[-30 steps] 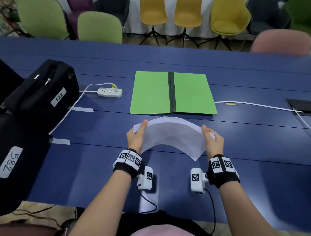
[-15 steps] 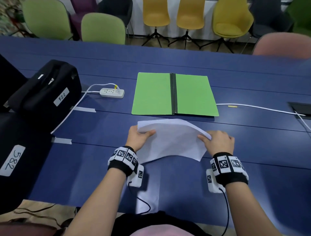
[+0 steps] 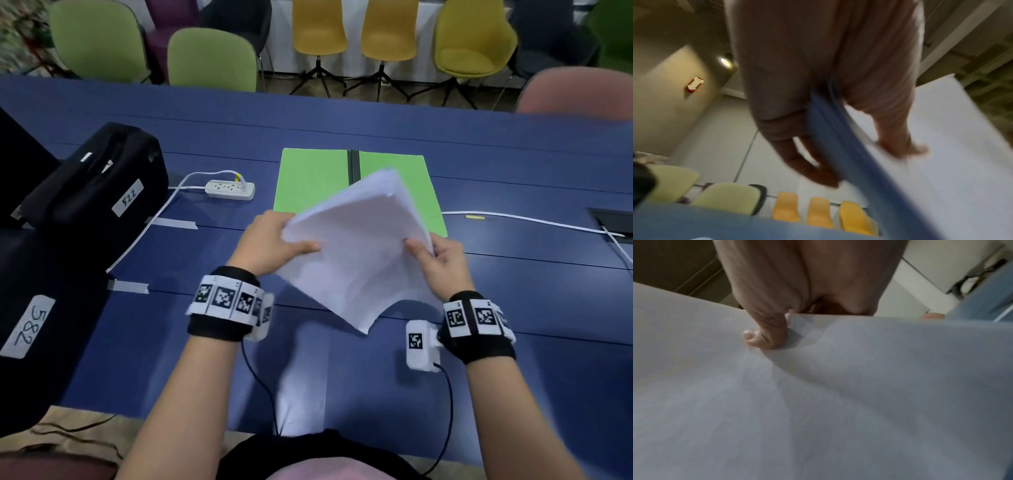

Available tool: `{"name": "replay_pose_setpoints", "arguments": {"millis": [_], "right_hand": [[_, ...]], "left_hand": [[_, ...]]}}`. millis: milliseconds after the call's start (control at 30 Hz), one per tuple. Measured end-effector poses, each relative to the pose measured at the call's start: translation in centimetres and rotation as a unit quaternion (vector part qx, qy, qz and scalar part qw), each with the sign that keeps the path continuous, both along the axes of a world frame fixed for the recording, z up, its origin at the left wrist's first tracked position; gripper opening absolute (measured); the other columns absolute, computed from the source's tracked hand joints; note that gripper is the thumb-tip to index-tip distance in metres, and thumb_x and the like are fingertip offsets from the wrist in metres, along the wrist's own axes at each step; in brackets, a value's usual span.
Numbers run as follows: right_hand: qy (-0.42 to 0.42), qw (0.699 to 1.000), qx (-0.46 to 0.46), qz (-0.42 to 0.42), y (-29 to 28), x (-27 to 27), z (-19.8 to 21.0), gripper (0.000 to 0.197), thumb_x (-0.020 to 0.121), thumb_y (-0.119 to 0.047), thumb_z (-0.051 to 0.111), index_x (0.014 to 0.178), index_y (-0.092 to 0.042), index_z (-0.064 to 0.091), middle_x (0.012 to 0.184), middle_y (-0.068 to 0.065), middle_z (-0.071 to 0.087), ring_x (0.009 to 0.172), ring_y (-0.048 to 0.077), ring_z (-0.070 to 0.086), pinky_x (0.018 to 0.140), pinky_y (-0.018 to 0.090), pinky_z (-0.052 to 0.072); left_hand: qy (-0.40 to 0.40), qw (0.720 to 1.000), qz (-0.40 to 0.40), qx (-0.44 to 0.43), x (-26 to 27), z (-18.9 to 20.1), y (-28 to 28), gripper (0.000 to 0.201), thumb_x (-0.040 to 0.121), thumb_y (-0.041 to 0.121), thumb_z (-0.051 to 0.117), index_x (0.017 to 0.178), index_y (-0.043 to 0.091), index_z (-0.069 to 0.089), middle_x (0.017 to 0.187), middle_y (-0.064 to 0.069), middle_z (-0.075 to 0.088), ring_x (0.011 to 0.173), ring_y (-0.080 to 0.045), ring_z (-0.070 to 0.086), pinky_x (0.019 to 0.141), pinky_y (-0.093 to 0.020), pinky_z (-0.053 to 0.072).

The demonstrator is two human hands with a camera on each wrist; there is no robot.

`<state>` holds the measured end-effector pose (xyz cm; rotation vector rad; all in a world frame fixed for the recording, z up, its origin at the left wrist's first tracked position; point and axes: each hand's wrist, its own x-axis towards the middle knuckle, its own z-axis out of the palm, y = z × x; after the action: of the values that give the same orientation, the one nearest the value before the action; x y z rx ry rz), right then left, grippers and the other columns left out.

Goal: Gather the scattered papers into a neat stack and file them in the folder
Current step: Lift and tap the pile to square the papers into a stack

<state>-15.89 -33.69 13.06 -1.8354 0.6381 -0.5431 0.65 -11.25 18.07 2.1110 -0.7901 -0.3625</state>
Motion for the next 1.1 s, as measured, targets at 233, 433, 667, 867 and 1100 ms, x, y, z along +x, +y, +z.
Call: {"name": "replay_pose_setpoints", "arguments": {"millis": [233,433,667,867,1100], "right_hand": [[-0.127,0.984,0.118,-0.046,1.0,0.7,1.3,0.03,0.076,-0.042,0.069,0.074,-0.012,0.065,0.055,-0.02,0.062,0.052,-0.008,0.049,0.053,0.011,0.045],[-0.023,0.985,0.172,0.019,2.6,0.4,-1.9,0.048,0.041,-0.066,0.08,0.073,-0.031,0.074,0.072,-0.023,0.073,0.069,-0.012,0.066,0.069,0.016,0.053],[-0.105,0.979,0.175,-0.018,3.2,0.6,0.9,0.064,0.051,-0.082,0.061,0.076,-0.025,0.073,0.073,-0.013,0.072,0.072,0.004,0.066,0.067,0.017,0.052],[-0.149,0.976,0.154,-0.045,3.9,0.6,1.3,0.032,0.087,-0.012,0.05,0.069,-0.02,0.076,0.068,-0.01,0.072,0.068,0.007,0.062,0.062,0.016,0.046],[-0.127,0.981,0.142,-0.045,3.8,0.9,1.2,0.025,0.084,-0.027,0.052,0.081,-0.025,0.077,0.087,-0.01,0.075,0.092,0.014,0.063,0.085,0.029,0.045]], "left_hand": [[0.229,0.896,0.01,-0.38,-1.0,0.6,0.0,0.046,0.059,0.039,0.086,0.1,0.026,0.069,0.099,0.008,0.073,0.097,-0.013,0.066,0.087,-0.029,0.055],[0.251,0.943,0.048,-0.211,-2.5,-3.1,-1.7,0.02,0.081,0.022,0.074,0.1,0.016,0.071,0.089,0.012,0.074,0.083,0.0,0.067,0.082,-0.024,0.049],[0.308,0.905,0.159,-0.247,-2.6,-3.3,-2.5,0.046,0.071,0.057,0.065,0.071,0.012,0.054,0.07,-0.005,0.049,0.066,-0.015,0.047,0.056,-0.024,0.036],[0.316,0.888,0.169,-0.289,-3.4,-3.3,-2.6,0.05,0.068,0.058,0.066,0.081,0.013,0.049,0.081,-0.007,0.041,0.071,-0.02,0.039,0.064,-0.03,0.033],[0.311,0.879,0.212,-0.293,-3.8,-3.7,-3.1,0.038,0.074,0.048,0.064,0.082,0.016,0.045,0.081,-0.005,0.037,0.075,-0.017,0.036,0.067,-0.031,0.03]]}}
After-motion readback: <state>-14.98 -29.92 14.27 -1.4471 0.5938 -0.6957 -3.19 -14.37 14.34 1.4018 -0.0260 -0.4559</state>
